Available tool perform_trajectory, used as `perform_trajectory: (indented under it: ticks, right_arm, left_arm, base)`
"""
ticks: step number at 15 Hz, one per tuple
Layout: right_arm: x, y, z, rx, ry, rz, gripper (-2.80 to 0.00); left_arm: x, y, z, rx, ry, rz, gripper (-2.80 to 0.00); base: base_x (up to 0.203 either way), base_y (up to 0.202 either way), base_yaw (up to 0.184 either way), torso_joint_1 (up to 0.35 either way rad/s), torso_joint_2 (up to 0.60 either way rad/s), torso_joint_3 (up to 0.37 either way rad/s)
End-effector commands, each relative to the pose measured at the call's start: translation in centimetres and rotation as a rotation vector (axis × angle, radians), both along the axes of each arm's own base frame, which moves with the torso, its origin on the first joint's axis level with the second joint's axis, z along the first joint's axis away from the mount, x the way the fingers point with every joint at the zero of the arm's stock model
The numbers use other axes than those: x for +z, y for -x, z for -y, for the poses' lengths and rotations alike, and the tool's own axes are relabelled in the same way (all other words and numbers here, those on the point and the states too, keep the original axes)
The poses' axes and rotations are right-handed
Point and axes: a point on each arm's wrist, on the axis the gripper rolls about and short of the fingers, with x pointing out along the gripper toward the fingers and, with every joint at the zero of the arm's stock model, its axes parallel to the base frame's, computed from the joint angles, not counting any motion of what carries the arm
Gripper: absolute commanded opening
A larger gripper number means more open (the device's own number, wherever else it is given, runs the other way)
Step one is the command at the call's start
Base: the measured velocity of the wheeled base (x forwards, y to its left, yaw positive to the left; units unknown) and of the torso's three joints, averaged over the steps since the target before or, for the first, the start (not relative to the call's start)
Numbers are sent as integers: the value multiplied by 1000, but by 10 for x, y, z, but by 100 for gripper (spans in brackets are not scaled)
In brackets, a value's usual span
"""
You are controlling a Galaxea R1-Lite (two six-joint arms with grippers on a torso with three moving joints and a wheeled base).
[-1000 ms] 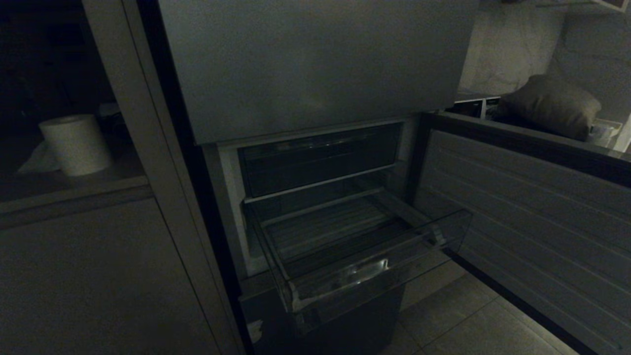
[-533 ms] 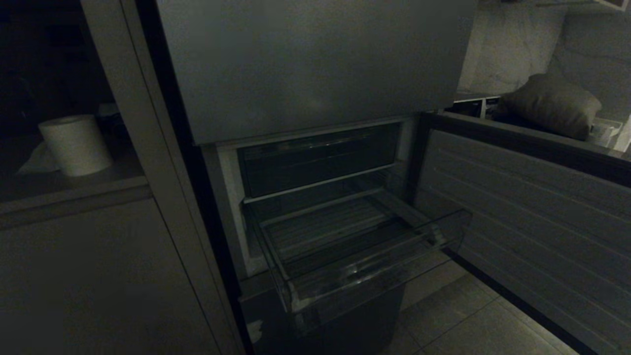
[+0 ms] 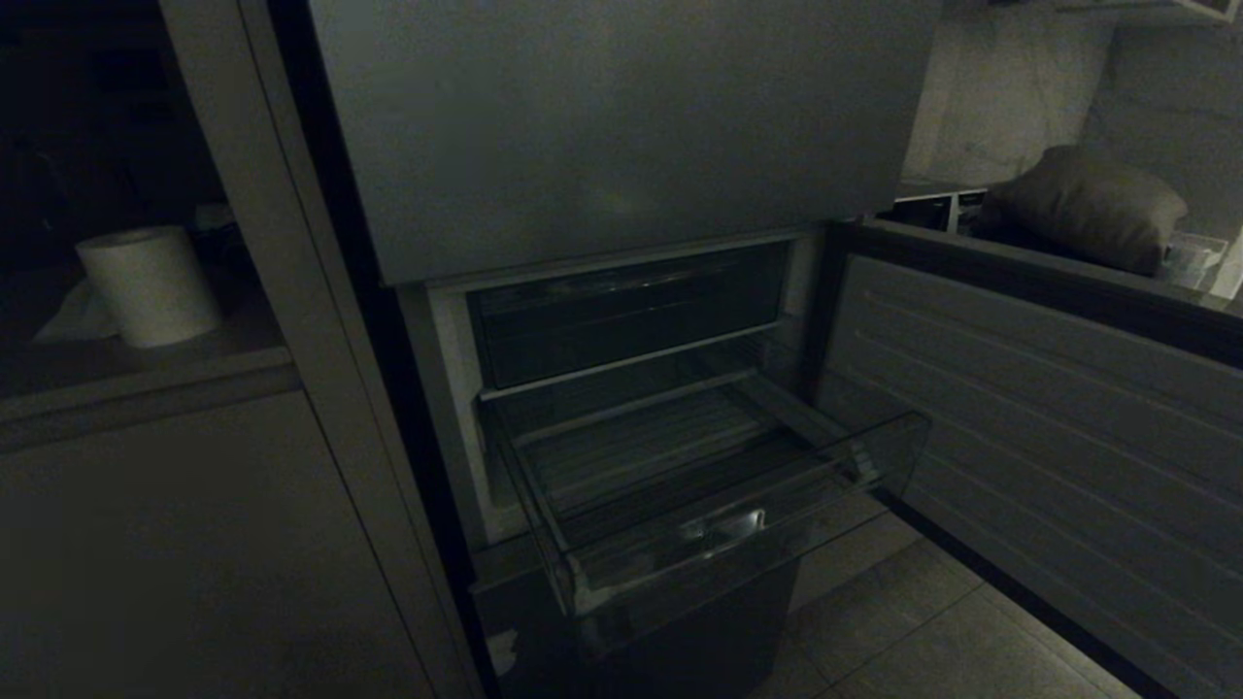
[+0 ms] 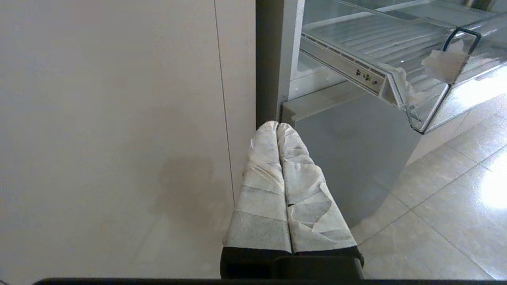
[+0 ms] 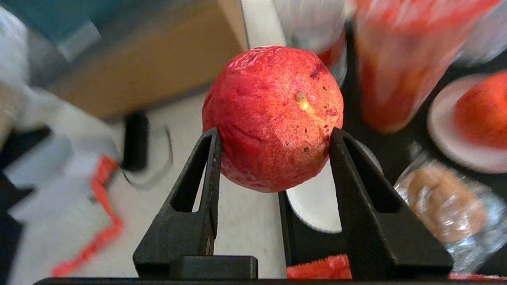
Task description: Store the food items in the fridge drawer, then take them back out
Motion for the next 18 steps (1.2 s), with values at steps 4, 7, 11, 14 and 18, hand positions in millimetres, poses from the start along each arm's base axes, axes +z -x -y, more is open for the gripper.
perform_trajectory:
  ticks: [4, 7, 11, 14, 18]
  right_arm:
    - [-37, -5, 12, 50, -101, -17, -280]
    - [-50, -4, 18, 47, -133, -28, -280]
    - [-57, 3, 23, 41, -137, -53, -280]
    - [-55, 8, 24, 26, -130, -49, 0]
    - [-44, 10, 22, 22, -101, -41, 0]
  left_arm:
    - [0, 0, 0, 1, 1, -2, -280]
    - [0, 0, 0, 1, 0, -2, -280]
    - [0, 0, 0, 1, 0, -2, -280]
    - [0, 0, 0, 1, 1, -2, -280]
    - [0, 0, 0, 1, 0, -2, -280]
  base:
    - [0, 0, 0, 0, 0, 0]
    - [0, 0, 0, 0, 0, 0]
    - [0, 0, 0, 0, 0, 0]
    - [0, 0, 0, 0, 0, 0]
    - [0, 0, 0, 0, 0, 0]
